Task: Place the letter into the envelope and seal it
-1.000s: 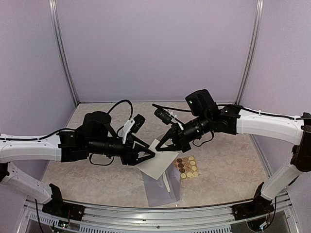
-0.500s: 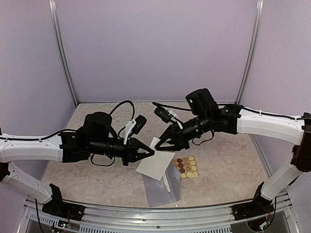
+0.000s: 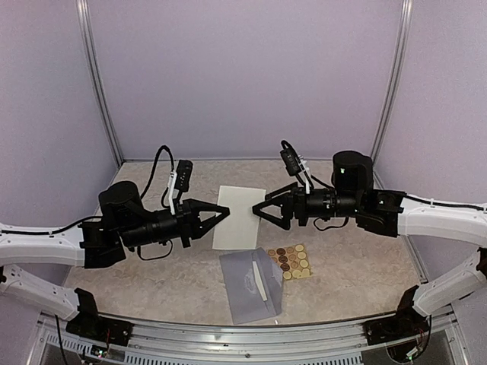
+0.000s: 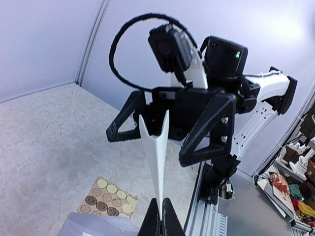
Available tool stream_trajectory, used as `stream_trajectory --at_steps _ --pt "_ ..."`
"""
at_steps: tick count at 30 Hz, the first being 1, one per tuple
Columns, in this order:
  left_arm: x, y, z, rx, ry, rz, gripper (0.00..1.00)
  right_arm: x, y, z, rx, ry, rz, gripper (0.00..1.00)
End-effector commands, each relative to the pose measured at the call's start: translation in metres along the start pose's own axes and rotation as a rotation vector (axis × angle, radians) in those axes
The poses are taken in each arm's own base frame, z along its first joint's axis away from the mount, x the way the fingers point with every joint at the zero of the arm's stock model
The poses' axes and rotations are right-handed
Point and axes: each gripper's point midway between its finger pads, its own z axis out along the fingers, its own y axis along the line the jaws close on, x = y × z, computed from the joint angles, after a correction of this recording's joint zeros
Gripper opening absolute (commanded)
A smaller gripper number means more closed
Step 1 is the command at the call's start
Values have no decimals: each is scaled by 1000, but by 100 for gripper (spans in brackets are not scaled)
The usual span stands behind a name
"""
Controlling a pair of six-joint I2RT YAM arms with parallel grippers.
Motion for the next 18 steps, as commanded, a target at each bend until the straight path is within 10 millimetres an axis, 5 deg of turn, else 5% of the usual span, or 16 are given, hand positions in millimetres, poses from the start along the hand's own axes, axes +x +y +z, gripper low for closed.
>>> stream_trajectory --at_steps 1,10,18 --pt "-41 -14 -10 43 -185 -11 0 -15 23 4 -127 -102 61 96" --pt "-37 -21 -13 89 -181 -42 0 -21 56 10 -319 -153 62 77" --pt "-34 -20 -13 93 -174 -47 0 -26 64 13 -373 -175 72 15"
